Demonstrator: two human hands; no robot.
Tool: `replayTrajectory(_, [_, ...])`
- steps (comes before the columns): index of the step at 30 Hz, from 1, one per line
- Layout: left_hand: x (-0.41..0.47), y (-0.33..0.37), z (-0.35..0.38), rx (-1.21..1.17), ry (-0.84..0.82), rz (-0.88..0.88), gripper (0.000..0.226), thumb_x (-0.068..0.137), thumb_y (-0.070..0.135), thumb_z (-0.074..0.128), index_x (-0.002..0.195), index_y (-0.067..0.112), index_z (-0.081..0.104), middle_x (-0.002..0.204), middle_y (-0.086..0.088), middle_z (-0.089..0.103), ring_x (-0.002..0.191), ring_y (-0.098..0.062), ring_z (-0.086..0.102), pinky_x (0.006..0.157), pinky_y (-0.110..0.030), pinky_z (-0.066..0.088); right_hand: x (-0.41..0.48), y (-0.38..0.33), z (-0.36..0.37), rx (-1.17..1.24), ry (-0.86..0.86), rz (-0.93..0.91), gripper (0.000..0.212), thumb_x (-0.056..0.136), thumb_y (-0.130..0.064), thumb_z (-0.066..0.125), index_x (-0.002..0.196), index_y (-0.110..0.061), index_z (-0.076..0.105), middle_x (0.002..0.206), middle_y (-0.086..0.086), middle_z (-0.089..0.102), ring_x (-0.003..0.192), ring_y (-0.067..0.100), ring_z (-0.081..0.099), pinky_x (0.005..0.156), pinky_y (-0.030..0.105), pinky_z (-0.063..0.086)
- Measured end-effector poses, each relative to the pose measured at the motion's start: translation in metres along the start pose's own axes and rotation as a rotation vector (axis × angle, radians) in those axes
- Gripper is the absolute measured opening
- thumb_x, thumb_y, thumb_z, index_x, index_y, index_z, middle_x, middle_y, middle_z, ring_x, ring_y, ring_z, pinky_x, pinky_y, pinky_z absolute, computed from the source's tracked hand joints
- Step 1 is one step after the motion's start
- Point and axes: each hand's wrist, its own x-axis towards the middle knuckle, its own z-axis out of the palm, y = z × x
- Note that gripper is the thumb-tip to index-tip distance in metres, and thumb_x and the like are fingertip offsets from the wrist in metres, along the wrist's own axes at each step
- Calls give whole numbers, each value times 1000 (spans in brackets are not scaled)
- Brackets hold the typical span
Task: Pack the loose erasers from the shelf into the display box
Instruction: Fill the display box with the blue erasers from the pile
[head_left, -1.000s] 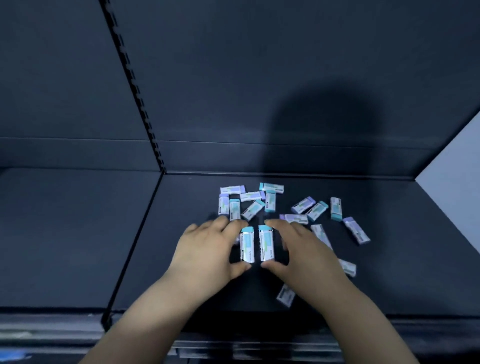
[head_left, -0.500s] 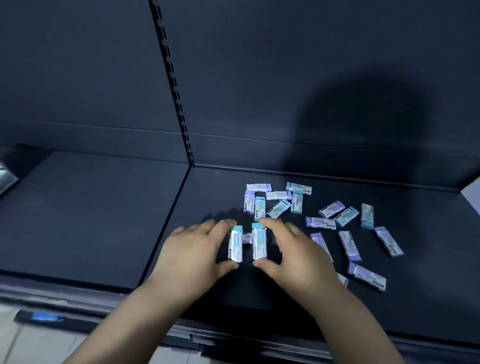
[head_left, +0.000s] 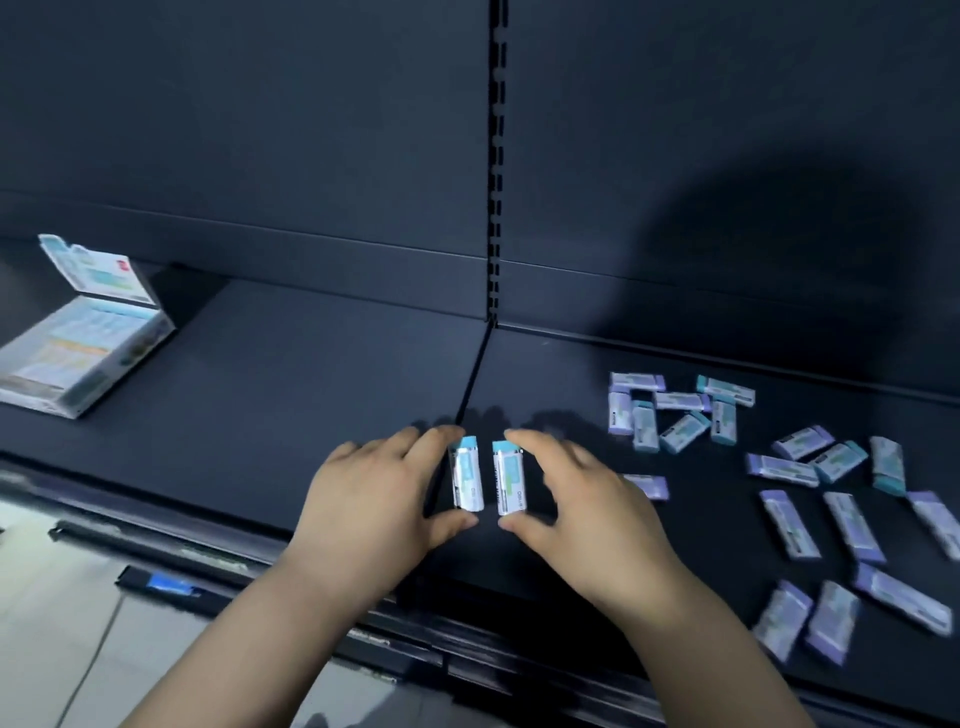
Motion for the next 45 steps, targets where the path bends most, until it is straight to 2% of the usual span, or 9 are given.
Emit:
replayTrajectory(5, [-18,-81,-10,-22,11,38,73,45,57,82,106,23,62,65,7,57,56,-17,62,55,-28,44,21,-68,34,5,33,25,65,83,-47,61,135,-50,20,126,-17,47,108,6,53,85,25,44])
replayTrajectory(10, [-37,-179,-23,-12,2,68,72,46,55,83,107,22,64,65,4,56,56,-19,61,53,-31,45,46,-149,68,-18,69,91,65,85,-49,58,137,-50,18,120,-17,46,97,6,53,80,23,46])
replayTrajectory(14, [-45,-232,-33,15,-4,84,72,47,54,83,109,21,64,65,4,57,55,-21,61,53,-31,46,58,-194,87,-21,79,134,67,85,-49,57,137,-50,16,126,-16,46,101,6,54,84,25,47])
replayTrajectory(22, [-39,-273,-35,53,-4,101,73,44,55,84,107,20,66,63,4,58,51,-20,59,49,-30,45,86,-227,101,-9,97,117,67,85,-50,58,137,-51,15,127,-16,48,106,5,52,84,24,46])
replayTrajectory(29, [-21,-295,-35,97,5,74,75,42,62,81,104,21,68,63,5,59,49,-19,59,48,-29,47,120,-243,97,84,62,58,69,83,-48,62,135,-54,18,132,-21,45,115,0,47,89,20,41])
replayTrajectory(33, [-15,-315,-33,73,-3,27,75,42,58,83,106,21,68,65,6,60,52,-19,60,50,-30,48,140,-252,97,78,50,59,69,82,-47,62,135,-53,19,117,-22,47,102,-3,47,83,18,40])
replayTrajectory(40, [-11,-383,-25,64,-48,-1,76,41,55,85,106,21,68,69,8,65,55,-18,64,53,-28,48,179,-288,120,50,23,88,68,82,-49,61,136,-52,20,79,-27,31,71,-9,39,69,15,34])
replayTrajectory(45, [-2,-448,-32,37,-50,59,74,41,53,87,105,21,68,67,9,62,50,-18,61,50,-26,45,213,-333,142,45,72,106,70,82,-49,62,138,-49,20,94,-22,34,84,-3,40,73,18,37])
